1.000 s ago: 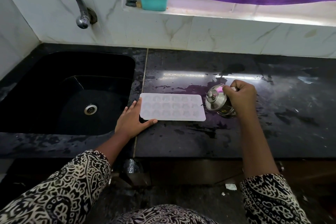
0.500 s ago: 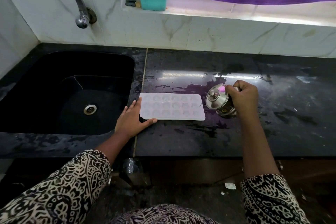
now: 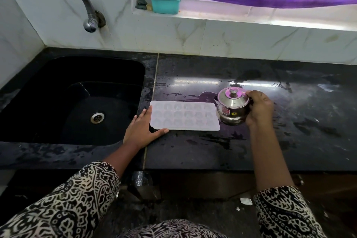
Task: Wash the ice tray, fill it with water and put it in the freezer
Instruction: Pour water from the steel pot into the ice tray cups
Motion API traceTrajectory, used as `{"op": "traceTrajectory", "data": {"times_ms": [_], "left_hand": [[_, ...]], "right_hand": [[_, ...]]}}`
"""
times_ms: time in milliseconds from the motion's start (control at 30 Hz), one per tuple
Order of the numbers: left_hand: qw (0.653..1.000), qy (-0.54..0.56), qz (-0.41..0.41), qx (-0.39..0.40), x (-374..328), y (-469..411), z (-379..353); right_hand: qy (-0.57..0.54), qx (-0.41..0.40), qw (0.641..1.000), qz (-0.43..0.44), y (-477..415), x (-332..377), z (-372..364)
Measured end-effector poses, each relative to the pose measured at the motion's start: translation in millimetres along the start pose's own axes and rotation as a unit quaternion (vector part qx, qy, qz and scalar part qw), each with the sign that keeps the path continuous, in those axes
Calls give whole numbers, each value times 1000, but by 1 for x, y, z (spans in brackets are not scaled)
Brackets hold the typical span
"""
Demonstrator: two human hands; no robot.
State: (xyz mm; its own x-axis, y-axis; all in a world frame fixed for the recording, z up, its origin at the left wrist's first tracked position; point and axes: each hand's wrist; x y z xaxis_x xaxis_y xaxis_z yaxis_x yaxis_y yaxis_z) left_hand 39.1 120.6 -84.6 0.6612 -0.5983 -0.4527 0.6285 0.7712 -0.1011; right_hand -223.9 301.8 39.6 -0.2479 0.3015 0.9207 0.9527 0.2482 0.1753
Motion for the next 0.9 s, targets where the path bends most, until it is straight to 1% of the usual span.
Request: {"op": "traceTrajectory", "data": {"times_ms": [300,600,800,900], "left_hand": [[1000,1,7,7,-2,0,3],[1000,9,2,3,1,-1,1],[1000,11,1,-5,2,-3,-1],[1000,9,4,-4,3,-4,-1]], "right_hand": [[-55,10,996,-74,12,-20,-44],[-38,33,995,-86,4,-33,-87],[-46,39,992,-113,-11,-52,-117],[-33,38,991,-126,-18,-65,-132]]}}
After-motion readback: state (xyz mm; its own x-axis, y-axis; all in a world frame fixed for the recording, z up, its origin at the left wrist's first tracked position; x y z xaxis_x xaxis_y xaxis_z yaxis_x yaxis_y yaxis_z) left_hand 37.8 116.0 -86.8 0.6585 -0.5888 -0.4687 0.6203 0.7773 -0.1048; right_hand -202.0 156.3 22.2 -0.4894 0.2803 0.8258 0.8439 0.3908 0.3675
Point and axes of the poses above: each hand's wrist, its own y-axis away from the middle knuckle, its own z-axis out of the back of the hand, x = y × z, and after that the axes turned 7 degrees about -x, right-handed
